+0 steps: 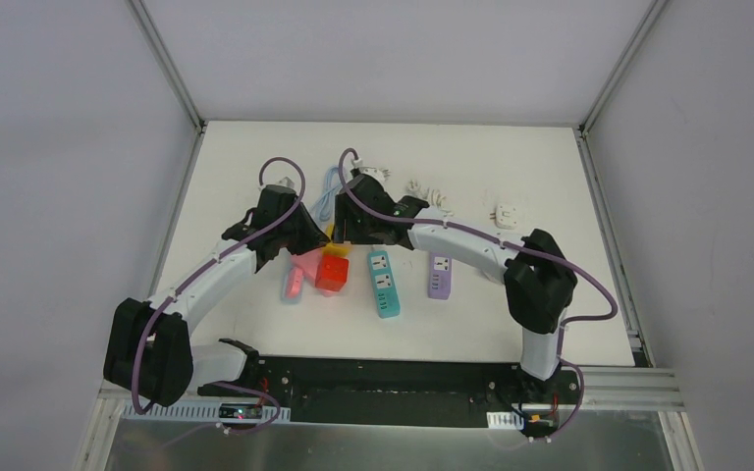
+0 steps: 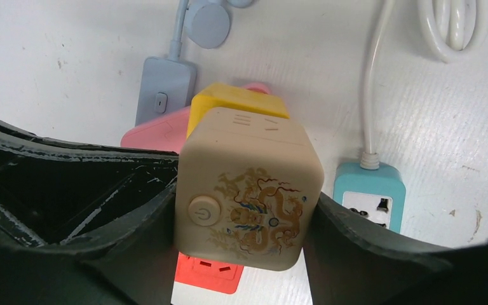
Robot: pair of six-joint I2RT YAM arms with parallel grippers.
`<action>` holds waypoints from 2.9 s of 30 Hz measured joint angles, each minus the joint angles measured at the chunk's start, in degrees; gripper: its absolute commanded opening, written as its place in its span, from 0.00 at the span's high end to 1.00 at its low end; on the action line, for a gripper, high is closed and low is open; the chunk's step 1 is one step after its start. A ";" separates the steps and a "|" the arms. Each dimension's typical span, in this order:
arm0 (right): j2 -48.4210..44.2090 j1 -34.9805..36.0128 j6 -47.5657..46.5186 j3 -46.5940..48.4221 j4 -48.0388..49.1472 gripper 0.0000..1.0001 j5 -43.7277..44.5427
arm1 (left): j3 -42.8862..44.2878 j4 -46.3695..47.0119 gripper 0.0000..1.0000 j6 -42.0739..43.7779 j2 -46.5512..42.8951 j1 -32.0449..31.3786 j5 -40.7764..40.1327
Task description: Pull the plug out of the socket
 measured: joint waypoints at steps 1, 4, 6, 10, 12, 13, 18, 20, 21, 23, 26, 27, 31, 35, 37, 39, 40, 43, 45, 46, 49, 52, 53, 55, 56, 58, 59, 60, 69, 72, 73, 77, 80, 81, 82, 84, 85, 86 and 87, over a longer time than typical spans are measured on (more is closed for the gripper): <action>0.04 0.22 -0.15 0.07 -0.07 1.00 0.50 | 0.04 -0.07 0.88 0.00 0.00 0.00 0.02; 0.00 -0.35 -0.15 -0.02 0.11 1.00 -0.70 | 0.09 -0.15 0.88 0.00 0.00 0.00 0.02; -0.44 -1.64 0.11 -1.16 1.22 1.00 -3.52 | 0.09 0.04 0.88 0.00 0.04 0.00 0.00; -1.05 -2.38 0.00 -2.40 2.19 1.00 -5.14 | 0.09 0.42 0.88 0.00 0.24 -0.02 0.17; -1.01 -1.29 -0.52 -1.99 1.70 1.00 -2.82 | 0.09 0.26 0.88 0.00 0.24 -0.02 0.24; -0.87 -0.50 -0.85 -1.46 1.09 1.00 -1.11 | 0.15 0.02 0.88 0.00 0.24 0.00 0.35; -0.46 1.05 -1.42 -0.22 -0.42 1.00 2.80 | 0.31 -0.46 0.88 0.02 0.24 -0.02 0.52; -0.68 0.20 -1.36 -0.42 -0.22 1.00 1.03 | 0.31 -0.42 0.88 0.00 0.24 -0.02 0.55; -0.98 -0.52 -1.22 -0.96 0.28 1.00 -0.48 | 0.31 -0.42 0.88 0.00 0.24 -0.02 0.55; -1.92 -2.01 -0.55 -2.51 1.20 1.00 -3.96 | 0.31 -0.15 0.88 -0.02 0.37 -0.07 0.79; -1.99 -2.03 -0.79 -2.40 0.57 1.00 -3.98 | 0.31 0.17 0.88 -0.07 0.61 -0.13 1.14; -1.84 -1.53 -1.03 -1.75 -0.24 1.00 -2.91 | 0.31 0.15 0.88 -0.04 0.59 -0.13 1.16; -1.11 0.33 -1.64 0.37 -3.06 1.00 1.88 | 0.31 -0.07 0.88 -0.07 0.59 -0.13 1.68; -4.90 -0.74 -2.32 -2.64 -1.77 1.00 0.87 | 0.26 0.22 0.88 -0.20 0.59 -0.13 2.05; -10.56 -2.12 -2.38 -5.31 -1.92 1.00 -0.33 | 0.26 0.22 0.87 -0.26 0.59 -0.13 2.05; -17.75 -4.07 -2.32 -7.50 -1.51 1.00 -0.66 | 0.28 0.22 0.86 -0.28 0.55 -0.13 2.08; -20.65 -4.87 -2.25 -8.28 -1.09 1.00 -0.66 | 0.31 0.22 0.86 -0.35 0.35 -0.13 2.16; -29.57 -7.85 -1.70 -11.82 0.85 1.00 -0.28 | 0.37 0.09 0.81 -0.42 0.04 -0.13 2.29; -33.77 -9.18 -1.36 -14.88 1.31 1.00 0.22 | 0.61 -0.33 0.74 -0.42 -0.07 -0.11 2.29; -35.74 -9.90 -1.14 -16.96 1.27 1.00 0.48 | 0.90 -0.94 0.68 -0.42 -0.15 -0.11 2.27; -40.61 -12.55 -0.22 -23.93 -0.63 1.00 1.01 | 1.75 -3.15 0.45 -0.15 -0.76 -0.02 2.08; -44.50 -15.91 0.72 -30.14 -3.61 1.00 1.49 | 2.84 -7.37 0.36 0.48 -1.46 0.00 1.51; -45.77 -17.07 1.09 -32.02 -4.63 0.99 1.62 | 3.32 -8.83 0.33 0.61 -1.55 0.00 1.11; -48.57 -19.21 1.92 -35.65 -7.23 0.98 2.23 | 4.85 -11.54 0.30 0.76 -1.60 0.00 0.55; -49.75 -19.98 2.40 -37.07 -8.20 0.97 2.54 | 5.46 -12.33 0.28 0.85 -1.68 0.00 0.48; -51.65 -21.18 3.21 -39.58 -9.94 0.93 2.62 | 6.73 -13.81 0.25 0.96 -2.32 0.00 0.35; -52.37 -21.70 3.61 -40.76 -10.60 0.91 2.58 | 7.19 -14.38 0.17 1.05 -2.93 0.00 0.26; -52.85 -22.08 3.96 -41.68 -11.26 0.87 2.56 | 7.61 -15.13 0.14 1.14 -3.65 0.00 -0.04; -54.03 -25.42 5.77 -47.98 -13.84 0.67 -1.64 | 7.37 -18.78 0.04 1.84 -13.33 0.00 -6.05; -53.92 -26.47 6.21 -49.53 -13.29 0.58 -4.13 | 7.26 -19.37 0.04 2.01 -15.65 0.00 -7.54; -53.90 -26.80 6.43 -50.45 -12.55 0.53 -5.40 | 7.28 -19.39 0.04 2.14 -15.82 0.00 -8.00; -53.79 -27.61 7.39 -53.83 -10.80 0.41 -9.22 | 7.28 -19.78 0.05 2.58 -14.95 0.00 -8.61; -53.35 -28.06 7.85 -55.41 -10.32 0.37 -10.14 | 7.28 -20.06 0.05 2.69 -14.43 0.00 -8.61; -53.11 -28.28 7.93 -55.69 -10.21 0.33 -10.16 | 7.28 -20.09 0.05 2.69 -14.40 0.00 -8.61; -52.87 -28.46 8.04 -55.78 -10.21 0.28 -10.12 | 7.28 -20.09 0.05 2.69 -14.38 0.00 -8.61; -52.41 -28.79 8.50 -55.78 -10.12 0.18 -9.20 | 7.28 -20.09 0.05 2.73 -14.34 0.00 -8.66; -52.24 -28.92 8.59 -55.78 -10.01 0.13 -8.41 | 7.28 -20.09 0.05 2.78 -14.25 0.00 -8.68; -52.15 -29.00 8.85 -55.78 -9.97 0.09 -7.76 | 7.28 -20.09 0.05 2.80 -14.16 0.00 -8.70; -52.00 -29.07 8.85 -55.76 -10.05 0.06 -6.88 | 7.28 -20.09 0.06 2.80 -14.03 0.00 -8.72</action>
